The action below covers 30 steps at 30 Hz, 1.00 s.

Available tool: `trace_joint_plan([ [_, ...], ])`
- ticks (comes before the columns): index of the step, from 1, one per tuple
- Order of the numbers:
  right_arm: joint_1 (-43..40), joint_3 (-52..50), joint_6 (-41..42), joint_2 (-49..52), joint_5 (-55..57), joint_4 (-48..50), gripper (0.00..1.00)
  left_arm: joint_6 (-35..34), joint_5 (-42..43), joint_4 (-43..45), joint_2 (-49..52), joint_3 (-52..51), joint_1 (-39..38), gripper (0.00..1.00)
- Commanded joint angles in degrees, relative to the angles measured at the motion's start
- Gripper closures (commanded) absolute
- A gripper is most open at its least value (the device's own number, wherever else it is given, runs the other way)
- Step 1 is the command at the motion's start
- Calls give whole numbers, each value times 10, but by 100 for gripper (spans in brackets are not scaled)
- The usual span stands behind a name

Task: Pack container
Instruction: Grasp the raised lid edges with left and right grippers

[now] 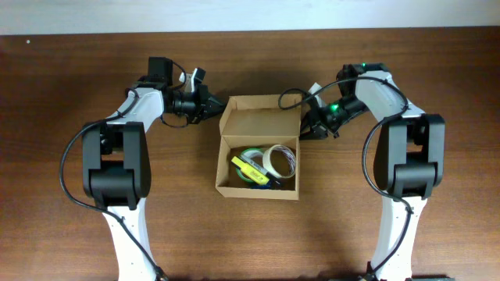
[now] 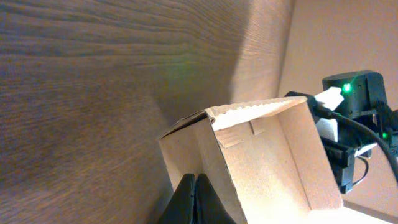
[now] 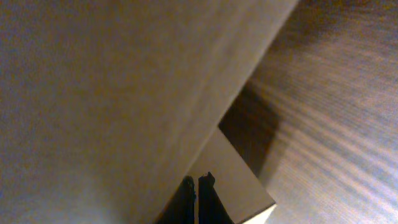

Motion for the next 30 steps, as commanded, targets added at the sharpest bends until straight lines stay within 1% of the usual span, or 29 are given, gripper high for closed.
trace_joint_plan([
  [1, 7, 37, -40, 2, -20, -23, 96, -3, 67, 2, 7, 0, -12, 98],
  [8, 7, 40, -40, 2, 74, -59, 96, -3, 75, 14, 7, 0, -12, 99],
  [11, 7, 40, -38, 2, 93, -67, 96, -3, 82, 21, 7, 0, -12, 98],
  [18, 8, 40, -38, 2, 92, -70, 96, -3, 116, 28, 7, 0, -12, 98],
  [21, 8, 40, -38, 2, 92, -74, 96, -3, 146, 40, 7, 0, -12, 98],
  [30, 8, 40, -38, 2, 92, -78, 96, -3, 203, 48, 7, 0, -12, 98],
])
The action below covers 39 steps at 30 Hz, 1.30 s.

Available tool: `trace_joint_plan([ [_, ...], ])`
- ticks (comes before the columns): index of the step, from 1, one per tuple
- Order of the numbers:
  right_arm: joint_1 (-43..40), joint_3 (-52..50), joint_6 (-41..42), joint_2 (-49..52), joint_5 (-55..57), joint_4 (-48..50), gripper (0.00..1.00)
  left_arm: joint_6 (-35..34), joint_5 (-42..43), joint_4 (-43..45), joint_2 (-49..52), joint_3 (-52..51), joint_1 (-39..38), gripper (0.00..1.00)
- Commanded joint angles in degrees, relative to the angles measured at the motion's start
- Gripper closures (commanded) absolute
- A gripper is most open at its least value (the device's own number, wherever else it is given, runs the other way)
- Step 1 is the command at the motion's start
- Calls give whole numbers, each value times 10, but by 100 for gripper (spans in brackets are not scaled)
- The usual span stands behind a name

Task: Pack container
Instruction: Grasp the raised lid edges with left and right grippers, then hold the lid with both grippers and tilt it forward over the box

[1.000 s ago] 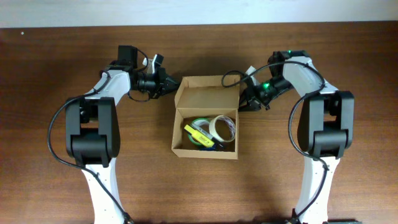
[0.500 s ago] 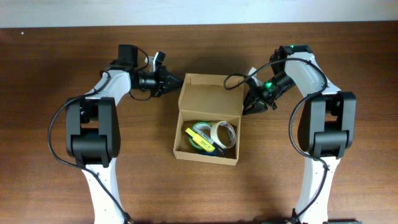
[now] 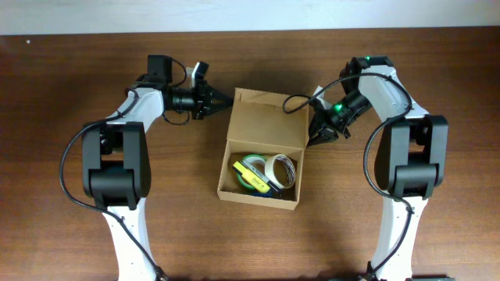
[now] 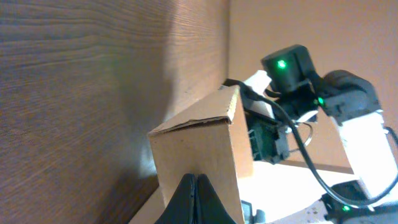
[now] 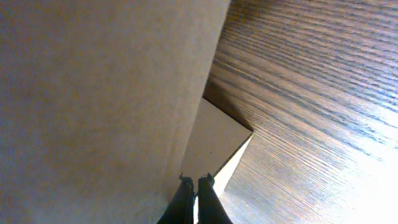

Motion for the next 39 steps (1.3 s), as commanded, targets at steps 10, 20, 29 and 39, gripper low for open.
trace_joint_plan([
  [10, 13, 11, -21, 2, -36, 3, 96, -3, 52, 3, 7, 0, -13, 98],
  [20, 31, 11, 46, 2, -19, 93, 96, -3, -50, -9, 7, 0, -13, 98],
  [29, 32, 11, 46, 2, -10, 97, 96, 8, -171, -36, 7, 0, -13, 98],
  [39, 32, 11, 46, 2, -10, 97, 96, 8, -279, -77, 7, 0, -13, 95],
])
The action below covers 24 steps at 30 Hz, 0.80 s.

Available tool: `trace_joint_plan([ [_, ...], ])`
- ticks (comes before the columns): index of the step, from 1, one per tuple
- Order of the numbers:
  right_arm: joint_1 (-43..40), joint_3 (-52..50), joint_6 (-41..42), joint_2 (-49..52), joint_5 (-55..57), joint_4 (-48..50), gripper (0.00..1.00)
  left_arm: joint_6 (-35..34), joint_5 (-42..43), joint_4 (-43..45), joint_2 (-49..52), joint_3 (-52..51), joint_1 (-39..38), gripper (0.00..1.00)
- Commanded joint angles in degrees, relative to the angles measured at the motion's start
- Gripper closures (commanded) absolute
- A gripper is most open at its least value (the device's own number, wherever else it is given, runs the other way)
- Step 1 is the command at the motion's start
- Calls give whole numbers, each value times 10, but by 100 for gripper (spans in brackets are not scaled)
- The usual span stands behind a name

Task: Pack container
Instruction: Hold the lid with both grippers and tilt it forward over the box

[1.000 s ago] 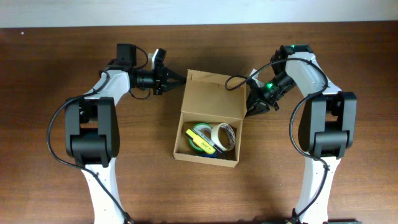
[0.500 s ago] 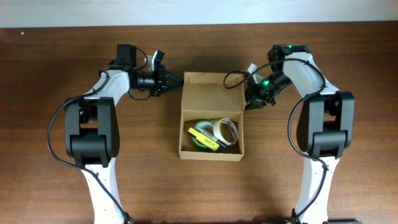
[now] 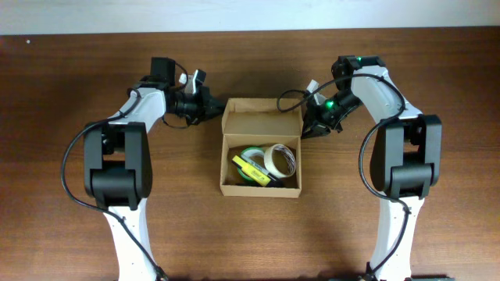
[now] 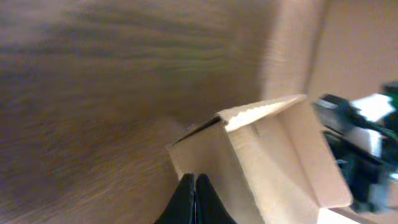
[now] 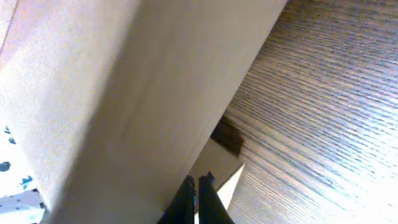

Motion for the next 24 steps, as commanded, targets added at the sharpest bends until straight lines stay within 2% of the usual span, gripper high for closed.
trace_joint_plan([
  [1, 10, 11, -2, 1, -24, 1, 96, 7, -91, -26, 7, 0, -5, 91],
  [5, 10, 11, -2, 1, -24, 1, 96, 10, -140, -49, 7, 0, -5, 81],
  [9, 10, 11, -2, 1, -24, -2, 96, 9, -140, -46, 7, 0, -5, 56],
  [12, 10, 11, -2, 1, -24, -5, 96, 2, -135, -35, 7, 0, -5, 52],
  [17, 11, 11, -4, 1, -24, -12, 96, -35, -91, 14, 7, 0, -5, 54],
  [19, 11, 11, -4, 1, -24, -13, 96, -45, -64, 33, 7, 0, -5, 61],
  [22, 11, 11, -4, 1, -24, -14, 96, -49, -18, 54, 7, 0, -5, 79],
  [24, 11, 11, -4, 1, -24, -14, 96, -49, 9, 62, 7, 0, -5, 85],
])
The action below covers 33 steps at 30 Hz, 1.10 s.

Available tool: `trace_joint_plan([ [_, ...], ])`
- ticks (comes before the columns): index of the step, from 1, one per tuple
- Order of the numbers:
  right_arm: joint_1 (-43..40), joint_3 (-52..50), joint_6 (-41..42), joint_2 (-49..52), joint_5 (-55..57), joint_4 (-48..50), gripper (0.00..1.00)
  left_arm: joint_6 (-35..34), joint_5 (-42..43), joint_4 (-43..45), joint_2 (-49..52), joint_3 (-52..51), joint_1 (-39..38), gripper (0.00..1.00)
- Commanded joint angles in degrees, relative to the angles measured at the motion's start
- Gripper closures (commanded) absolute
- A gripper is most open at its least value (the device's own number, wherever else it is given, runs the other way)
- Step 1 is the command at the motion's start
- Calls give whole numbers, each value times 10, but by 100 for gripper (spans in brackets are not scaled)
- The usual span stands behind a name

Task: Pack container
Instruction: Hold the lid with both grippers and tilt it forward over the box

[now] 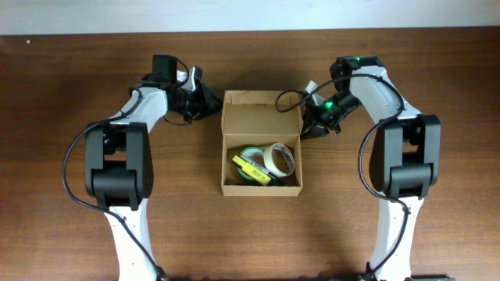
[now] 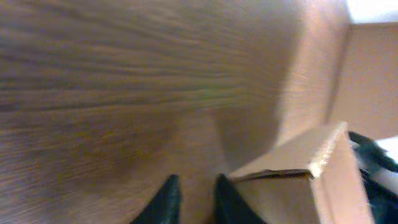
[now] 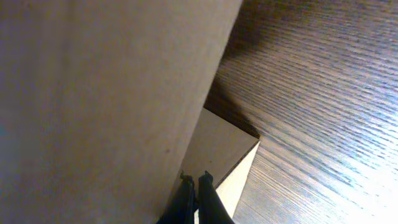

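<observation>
An open cardboard box (image 1: 262, 186) stands mid-table, its lid flap (image 1: 262, 115) tilted up at the back. Inside lie a white tape roll (image 1: 280, 160), a green roll (image 1: 250, 154) and a yellow-and-black item (image 1: 251, 172). My left gripper (image 1: 208, 104) sits just off the lid's left corner, open, with bare table between its fingers (image 2: 166, 200); the cardboard corner (image 2: 292, 163) is beside it. My right gripper (image 1: 306, 127) is shut on the box's right side flap (image 3: 217, 149), its tips (image 3: 196, 178) pinching the cardboard edge.
Brown wooden table (image 1: 437, 211) all round the box. A pale wall strip (image 1: 250, 16) runs along the far edge. Both arm bases stand at the near side, left (image 1: 116, 168) and right (image 1: 406, 156).
My left gripper, which was shut on the lid's left corner, is now open and a little left of it. The box and my right gripper have hardly moved.
At first both grippers were shut on the lid's two ends with the box open. A second later the box stood shifted right and turned, the lid raised. Then it sat square again, and now the left gripper has let go.
</observation>
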Motion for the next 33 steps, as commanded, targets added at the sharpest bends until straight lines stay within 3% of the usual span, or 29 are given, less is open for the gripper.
trace_joint_plan([
  [1, 8, 11, -4, 1, -14, -3, 96, -11, 82, 14, 8, -4, -1, 86],
  [8, 8, 11, -4, 1, -14, -6, 96, -11, 100, 16, 8, -4, -3, 86],
  [14, 8, 11, -4, 1, -14, -6, 96, -11, 130, 26, 8, -4, -16, 98],
  [27, 5, 11, -9, 1, -14, -3, 96, -2, 221, 36, 8, -4, -18, 98],
  [33, -8, 11, -8, 1, -14, 3, 82, -2, 226, 37, 8, -4, -17, 98],
])
